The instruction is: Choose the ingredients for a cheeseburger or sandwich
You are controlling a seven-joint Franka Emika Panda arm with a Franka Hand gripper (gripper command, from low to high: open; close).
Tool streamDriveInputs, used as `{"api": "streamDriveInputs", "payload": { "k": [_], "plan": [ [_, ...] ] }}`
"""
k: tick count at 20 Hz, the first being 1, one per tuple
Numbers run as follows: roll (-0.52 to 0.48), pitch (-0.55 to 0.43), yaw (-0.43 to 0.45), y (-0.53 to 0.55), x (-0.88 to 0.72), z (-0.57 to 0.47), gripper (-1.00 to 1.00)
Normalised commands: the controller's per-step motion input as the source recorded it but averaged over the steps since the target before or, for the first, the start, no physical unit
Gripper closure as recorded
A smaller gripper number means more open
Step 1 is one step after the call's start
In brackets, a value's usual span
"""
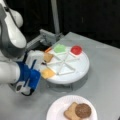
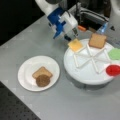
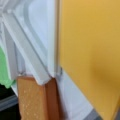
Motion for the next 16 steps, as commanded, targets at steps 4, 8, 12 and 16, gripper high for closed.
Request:
{"api": "streamDriveInputs", "payload": {
  "k": [4,8,12,16],
  "plan": [
    [0.196,-0.104,-0.042,0.04,0.07,-0.12,-1.0],
    [0.201,-0.119,-0.045,0.05,0.08,-0.13,-1.0],
    [0.192,-0.117,-0.043,0.02,0.08,-0.12,-1.0],
    [0.163,-0.095,-0.048,0.0,0.07,-0.09,-1.0]
  ]
}}
